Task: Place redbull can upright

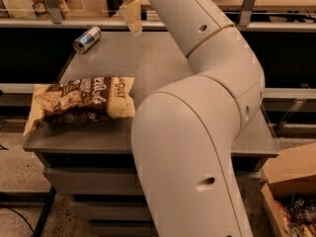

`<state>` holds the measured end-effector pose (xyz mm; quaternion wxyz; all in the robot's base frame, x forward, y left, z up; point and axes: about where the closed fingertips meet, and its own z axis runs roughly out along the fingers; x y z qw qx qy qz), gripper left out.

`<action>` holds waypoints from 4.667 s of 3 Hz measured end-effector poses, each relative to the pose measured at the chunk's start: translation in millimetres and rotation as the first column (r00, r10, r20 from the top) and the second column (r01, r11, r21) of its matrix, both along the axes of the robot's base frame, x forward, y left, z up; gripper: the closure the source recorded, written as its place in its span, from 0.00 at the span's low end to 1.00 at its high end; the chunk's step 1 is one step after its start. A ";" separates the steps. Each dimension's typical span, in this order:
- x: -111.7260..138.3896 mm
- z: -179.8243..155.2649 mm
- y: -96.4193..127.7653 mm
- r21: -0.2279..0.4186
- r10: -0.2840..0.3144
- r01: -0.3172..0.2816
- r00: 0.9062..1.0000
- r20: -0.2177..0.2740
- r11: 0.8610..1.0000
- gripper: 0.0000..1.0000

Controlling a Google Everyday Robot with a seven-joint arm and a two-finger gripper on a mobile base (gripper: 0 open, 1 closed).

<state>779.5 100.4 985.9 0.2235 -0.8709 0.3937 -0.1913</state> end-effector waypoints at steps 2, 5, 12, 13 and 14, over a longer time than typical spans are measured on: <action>35.2 -17.7 37.0 0.012 0.127 -0.128 0.989 0.073 0.992 0.00; 65.7 -30.6 62.5 -0.135 0.261 -0.241 0.952 0.160 0.961 0.00; 104.2 -58.1 84.5 -0.472 0.403 -0.274 0.893 0.199 0.838 0.00; 115.2 -58.5 85.9 -0.528 0.409 -0.243 0.885 0.223 0.814 0.00; 129.0 -62.0 84.5 -0.580 0.413 -0.204 0.875 0.253 0.788 0.00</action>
Offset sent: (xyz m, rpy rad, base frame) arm 0.0734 0.0601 -0.0094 0.0132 -0.1419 0.2222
